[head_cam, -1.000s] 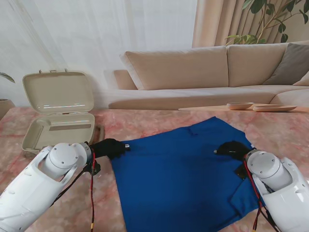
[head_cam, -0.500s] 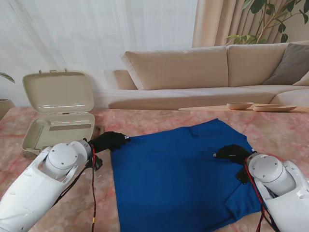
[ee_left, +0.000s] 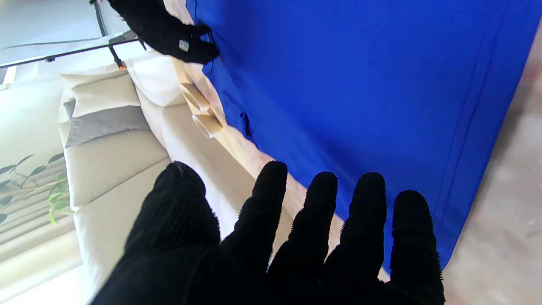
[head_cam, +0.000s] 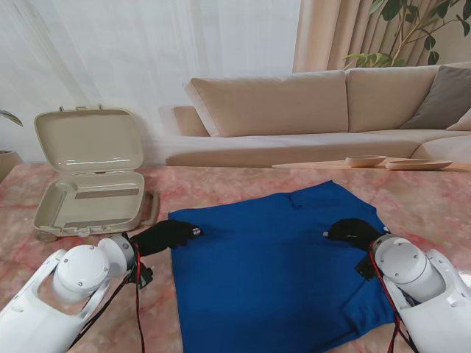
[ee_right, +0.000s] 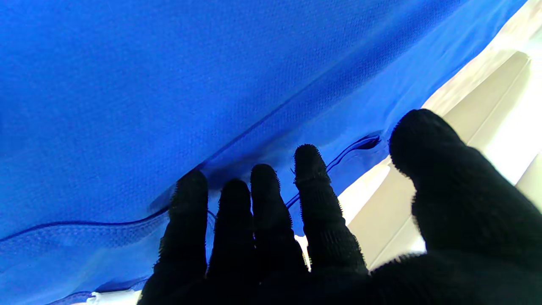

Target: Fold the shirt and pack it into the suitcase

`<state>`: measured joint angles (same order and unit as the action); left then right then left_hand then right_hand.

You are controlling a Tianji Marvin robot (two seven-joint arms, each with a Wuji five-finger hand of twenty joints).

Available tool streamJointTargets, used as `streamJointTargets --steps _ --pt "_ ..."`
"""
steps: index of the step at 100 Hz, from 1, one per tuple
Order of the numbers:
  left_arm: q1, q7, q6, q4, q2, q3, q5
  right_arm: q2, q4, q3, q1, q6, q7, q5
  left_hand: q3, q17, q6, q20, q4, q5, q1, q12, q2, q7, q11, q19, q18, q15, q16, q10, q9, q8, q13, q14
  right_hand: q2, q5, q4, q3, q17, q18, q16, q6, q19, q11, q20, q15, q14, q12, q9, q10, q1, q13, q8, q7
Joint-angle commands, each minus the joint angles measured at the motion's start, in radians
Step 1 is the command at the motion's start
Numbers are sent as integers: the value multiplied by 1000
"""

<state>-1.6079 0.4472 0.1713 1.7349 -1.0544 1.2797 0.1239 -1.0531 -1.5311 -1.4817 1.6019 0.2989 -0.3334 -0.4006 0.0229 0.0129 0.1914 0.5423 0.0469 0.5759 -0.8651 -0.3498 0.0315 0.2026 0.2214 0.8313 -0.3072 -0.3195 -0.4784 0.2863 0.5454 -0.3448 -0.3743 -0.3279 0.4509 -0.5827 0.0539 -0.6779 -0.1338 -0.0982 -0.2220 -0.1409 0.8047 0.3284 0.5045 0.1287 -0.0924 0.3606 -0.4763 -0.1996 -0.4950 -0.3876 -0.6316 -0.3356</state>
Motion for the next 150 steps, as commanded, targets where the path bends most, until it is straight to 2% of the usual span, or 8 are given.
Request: streamJointTargets --steps 1,16,34,75,96,150 --pt "-23 18 -3 -2 6 -15 -3 -10 6 1 14 -9 4 -3 23 11 -4 -6 3 -15 15 2 24 -4 3 -11 -10 30 13 -1 -20 10 28 -30 19 -5 -31 -20 17 -11 -25 31 -34 4 -2 15 -27 8 6 -7 25 -15 0 6" --pt "-40 37 -10 4 12 -31 -13 -25 16 7 8 -38 77 -17 23 14 -5 -8 3 -18 17 4 28 -9 -1 -14 -7 33 14 1 -26 11 33 -28 32 -6 -29 -42 28 1 -22 30 -55 9 -8 7 -18 10 13 -4 31 0 -1 2" --pt "-28 59 -22 -17 17 -61 -19 -28 41 22 -16 -44 87 -8 23 16 -3 -10 3 -22 19 4 30 -13 -3 -17 -5 35 14 -1 -31 10 36 -27 30 -5 -26 -51 31 6 -21 23 -68 18 -11 9 -16 12 19 -5 28 4 -1 -2" --pt "35 111 -19 -77 29 -113 3 -18 95 46 -50 -22 33 9 23 20 -8 -10 2 -29 24 6 34 -18 -4 -22 -4 37 15 -1 -35 8 40 -28 26 -14 -24 -40 23 -1 -21 21 -67 36 -1 25 -23 11 21 -12 22 6 -1 -6" --pt "79 120 -30 -126 34 -127 60 -9 86 38 -41 -10 -8 4 22 36 -14 -12 1 -23 19 3 29 -13 -5 -39 -3 51 20 -17 -38 4 61 -24 24 -17 -24 -40 21 -12 -20 30 -64 31 3 27 -30 5 14 -12 33 2 1 -5" --pt "194 195 -38 -244 46 -134 78 11 42 18 -7 12 -93 -1 22 39 -20 -2 1 -27 17 -3 25 -2 4 -52 6 55 18 -28 -41 0 58 -6 -16 0 -26 -1 23 -15 -20 27 -71 1 8 5 -26 2 14 -9 20 3 6 3"
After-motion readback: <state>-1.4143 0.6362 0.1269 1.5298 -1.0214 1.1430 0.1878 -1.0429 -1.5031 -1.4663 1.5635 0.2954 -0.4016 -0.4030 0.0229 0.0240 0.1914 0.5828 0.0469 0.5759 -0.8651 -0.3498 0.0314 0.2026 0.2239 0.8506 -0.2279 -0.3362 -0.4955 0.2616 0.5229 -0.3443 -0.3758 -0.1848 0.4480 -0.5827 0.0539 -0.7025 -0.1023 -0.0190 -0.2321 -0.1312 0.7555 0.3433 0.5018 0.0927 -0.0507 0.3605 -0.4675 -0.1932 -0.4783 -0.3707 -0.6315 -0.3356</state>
